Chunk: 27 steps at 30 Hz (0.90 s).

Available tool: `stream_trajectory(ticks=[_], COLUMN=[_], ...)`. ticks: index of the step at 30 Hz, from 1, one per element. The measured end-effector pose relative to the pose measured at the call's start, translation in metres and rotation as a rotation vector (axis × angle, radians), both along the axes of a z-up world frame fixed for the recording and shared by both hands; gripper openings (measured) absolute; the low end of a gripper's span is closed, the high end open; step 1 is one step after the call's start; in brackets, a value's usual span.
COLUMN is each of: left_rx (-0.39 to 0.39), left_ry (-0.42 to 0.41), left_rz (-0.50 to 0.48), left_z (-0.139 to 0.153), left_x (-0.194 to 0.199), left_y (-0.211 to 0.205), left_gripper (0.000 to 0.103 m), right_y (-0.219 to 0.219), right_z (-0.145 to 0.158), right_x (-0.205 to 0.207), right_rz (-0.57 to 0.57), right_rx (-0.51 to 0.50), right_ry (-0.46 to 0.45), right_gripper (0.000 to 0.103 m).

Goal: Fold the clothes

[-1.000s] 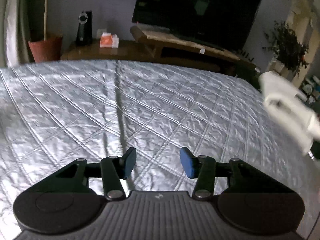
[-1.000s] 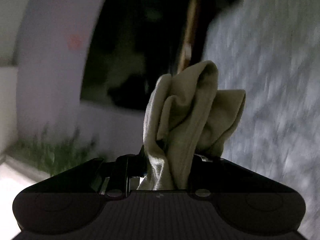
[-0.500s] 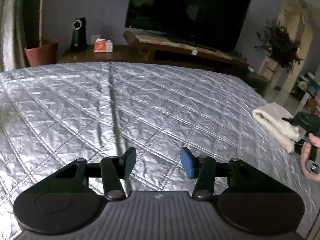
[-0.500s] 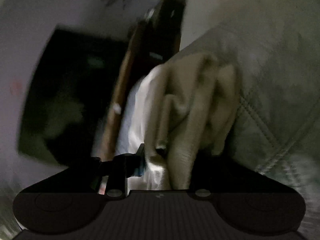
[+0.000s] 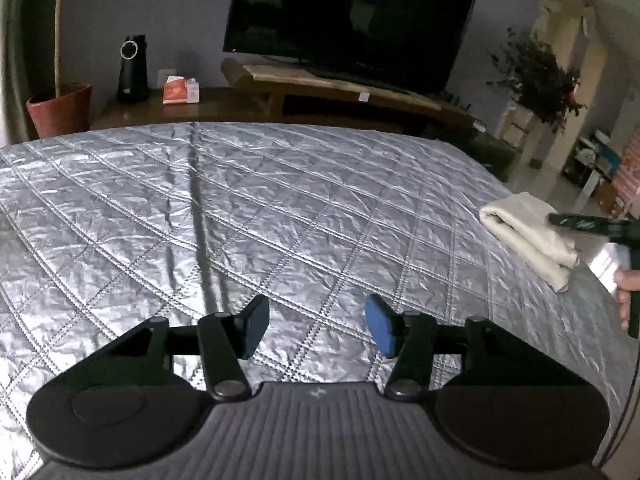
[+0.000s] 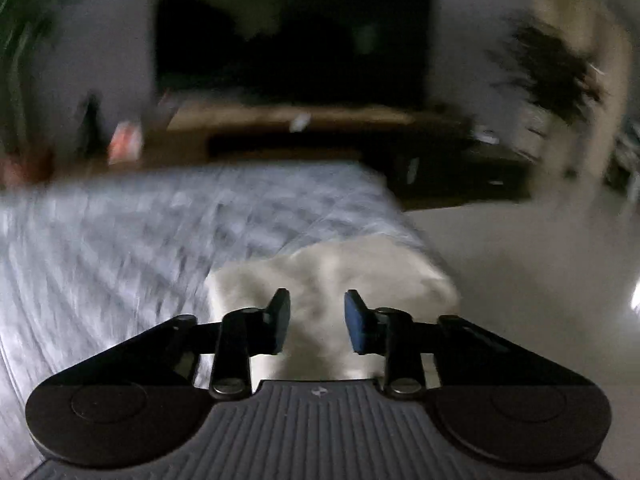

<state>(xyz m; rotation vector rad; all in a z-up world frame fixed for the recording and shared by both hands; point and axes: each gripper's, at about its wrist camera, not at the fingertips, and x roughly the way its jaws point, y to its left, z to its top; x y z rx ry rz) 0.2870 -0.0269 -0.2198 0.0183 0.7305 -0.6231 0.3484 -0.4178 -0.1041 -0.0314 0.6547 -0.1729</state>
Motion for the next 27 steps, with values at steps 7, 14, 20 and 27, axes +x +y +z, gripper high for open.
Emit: stream_trajectory(ticks=[7,14,20,27], left_rx=[-0.004,-0.03,-0.039,-0.006], left_ry=[0.02,0.068,0.112,0.159], left_rz=[-0.009,0.002,0.015,-0.076], left_z=[-0.005,0.001,0.014,0.049], left_x=[0.002,-0.011,-0.034,-0.118], left_y=[0.002,0.011,0.018,0.014], left_gripper=[0.051,0.055,0.051,0.068], right_y=[0.009,-0.035,0.02,0.066], right_z=[-0.016,-0.007,0.021,0.028], right_x=[-0.009,-0.012,-0.069,-0.205], right_rz=[0.029,-0.168,-0.176,-0.388], right_rx=[-0.012,0.064,0.156,0.341], right_ry=[0.076,0.126,0.197,0.251], right_gripper=[0.029,0.043,0.076,0.084])
